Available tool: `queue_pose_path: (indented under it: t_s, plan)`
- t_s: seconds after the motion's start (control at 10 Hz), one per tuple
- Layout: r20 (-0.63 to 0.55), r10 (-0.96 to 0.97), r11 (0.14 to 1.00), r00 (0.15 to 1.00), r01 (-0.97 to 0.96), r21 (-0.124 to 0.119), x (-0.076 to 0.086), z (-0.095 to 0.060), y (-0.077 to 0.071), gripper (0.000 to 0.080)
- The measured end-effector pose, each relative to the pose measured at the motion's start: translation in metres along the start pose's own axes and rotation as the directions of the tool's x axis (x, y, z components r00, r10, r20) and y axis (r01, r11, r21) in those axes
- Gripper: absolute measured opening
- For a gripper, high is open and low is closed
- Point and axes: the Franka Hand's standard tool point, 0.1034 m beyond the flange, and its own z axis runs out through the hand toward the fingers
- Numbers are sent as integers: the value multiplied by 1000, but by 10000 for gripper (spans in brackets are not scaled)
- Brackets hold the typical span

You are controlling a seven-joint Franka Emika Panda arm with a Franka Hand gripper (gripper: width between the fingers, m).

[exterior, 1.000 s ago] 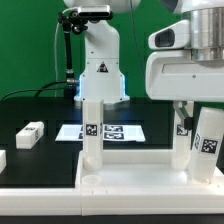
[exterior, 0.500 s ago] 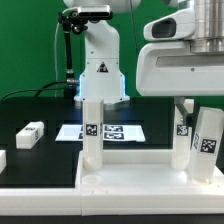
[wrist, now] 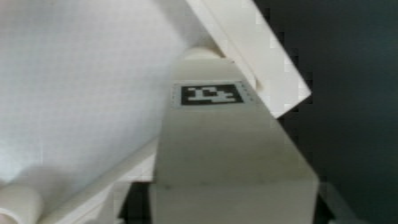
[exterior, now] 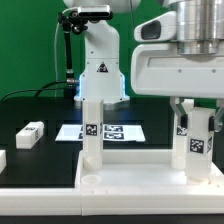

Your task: Assemble desk

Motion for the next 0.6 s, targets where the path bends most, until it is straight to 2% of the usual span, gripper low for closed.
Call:
queue_pose_path:
  t_s: [0.1,0.2,0.4,0.5,0.6]
  plan:
    - [9,193,981,981,-193,-2,1,0,3,294]
    - [15,377,926,926,-377,-7,-1,1,3,293]
    - [38,653,757,757,-653,-10,-2,1,5,294]
    - [46,739,673,672,-740,-9,-2,1,8,294]
    - [46,752,659,658,-752,-9,-3,1,8,294]
